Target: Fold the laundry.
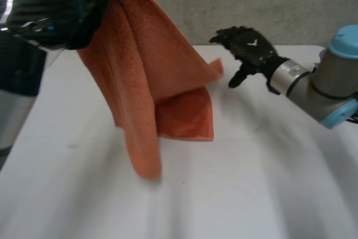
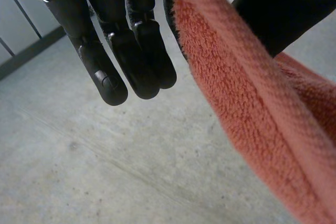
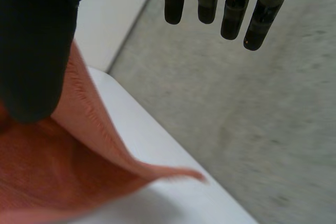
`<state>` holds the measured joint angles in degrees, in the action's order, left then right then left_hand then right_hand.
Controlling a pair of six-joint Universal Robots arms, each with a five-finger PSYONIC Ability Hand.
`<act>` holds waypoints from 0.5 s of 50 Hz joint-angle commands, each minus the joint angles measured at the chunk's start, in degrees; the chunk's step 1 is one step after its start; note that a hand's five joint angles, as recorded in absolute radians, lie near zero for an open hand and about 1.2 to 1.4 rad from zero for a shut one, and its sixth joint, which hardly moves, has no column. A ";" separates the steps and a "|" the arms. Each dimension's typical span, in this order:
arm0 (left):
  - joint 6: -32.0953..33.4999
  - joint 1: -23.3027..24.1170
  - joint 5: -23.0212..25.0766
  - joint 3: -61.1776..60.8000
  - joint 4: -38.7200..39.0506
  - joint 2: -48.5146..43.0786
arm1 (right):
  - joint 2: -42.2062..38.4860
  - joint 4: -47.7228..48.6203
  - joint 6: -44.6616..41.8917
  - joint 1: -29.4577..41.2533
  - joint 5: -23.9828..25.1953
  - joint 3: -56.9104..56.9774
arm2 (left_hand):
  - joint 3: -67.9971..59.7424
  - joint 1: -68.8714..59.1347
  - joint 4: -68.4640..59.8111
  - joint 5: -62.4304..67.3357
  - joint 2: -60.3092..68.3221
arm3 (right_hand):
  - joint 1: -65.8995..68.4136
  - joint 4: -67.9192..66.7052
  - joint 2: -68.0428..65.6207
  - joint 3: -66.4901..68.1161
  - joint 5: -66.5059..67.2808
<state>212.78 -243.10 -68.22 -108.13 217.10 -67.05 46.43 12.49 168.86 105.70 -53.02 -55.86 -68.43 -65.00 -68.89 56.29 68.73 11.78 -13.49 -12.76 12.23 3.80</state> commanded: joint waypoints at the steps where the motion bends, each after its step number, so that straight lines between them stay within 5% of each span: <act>1: 0.09 0.52 -0.25 -0.76 -4.40 6.23 | -8.19 0.17 3.23 5.21 3.27 4.53 | -11.57 -15.00 -11.11 13.71 11.27 | -1.78 3.49 2.76 -2.23 -3.80; 3: 0.09 0.52 -0.34 -0.76 -4.76 6.49 | -10.73 0.08 3.93 6.35 3.10 5.67 | -11.57 -15.00 -11.11 13.71 11.27 | -1.29 3.00 2.27 -1.74 -3.31; 7: 0.09 0.52 -0.34 -0.94 -4.67 6.67 | -14.34 0.08 3.67 7.24 0.13 9.52 | -11.57 -15.00 -11.11 13.71 11.27 | 68.09 -66.38 -67.11 67.64 66.06; 10: 0.09 -0.01 -0.69 -0.76 -4.67 5.88 | -13.92 -0.53 3.23 6.54 -8.91 10.95 | -11.57 -15.00 -11.11 13.71 11.27 | 68.22 -66.51 -67.24 67.77 66.20; 11: 0.09 -0.18 -0.69 -0.68 -4.67 5.71 | -11.83 -1.32 2.27 6.53 -15.82 10.86 | -11.57 -15.00 -11.11 13.71 11.27 | 68.22 -66.51 -67.24 67.77 66.20; 14: 0.18 -1.32 -0.87 -0.24 -4.41 3.16 | -6.38 -2.82 -0.72 5.31 -22.73 9.20 | -11.57 -15.00 -11.11 13.71 11.27 | 68.22 -66.51 -67.24 67.77 66.20; 19: 0.27 -5.36 -0.95 0.64 -4.32 -1.50 | 7.07 -4.49 -9.77 -4.35 -17.92 -1.78 | -11.57 -15.00 -11.11 13.71 11.27 | 68.22 -66.51 -67.24 67.77 66.20; 25: 0.00 -7.22 -0.95 0.82 -4.23 -5.72 | 17.28 -6.07 -11.19 -6.47 -13.52 -12.68 | -11.57 -15.00 -11.11 13.71 11.27 | 68.22 -66.51 -67.24 67.77 66.20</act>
<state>212.95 -248.36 -69.19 -107.59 212.79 -68.59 52.73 7.96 160.26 102.78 -71.76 -56.95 -68.43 -65.00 -68.89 56.28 68.73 57.14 -68.07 -67.63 67.79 56.06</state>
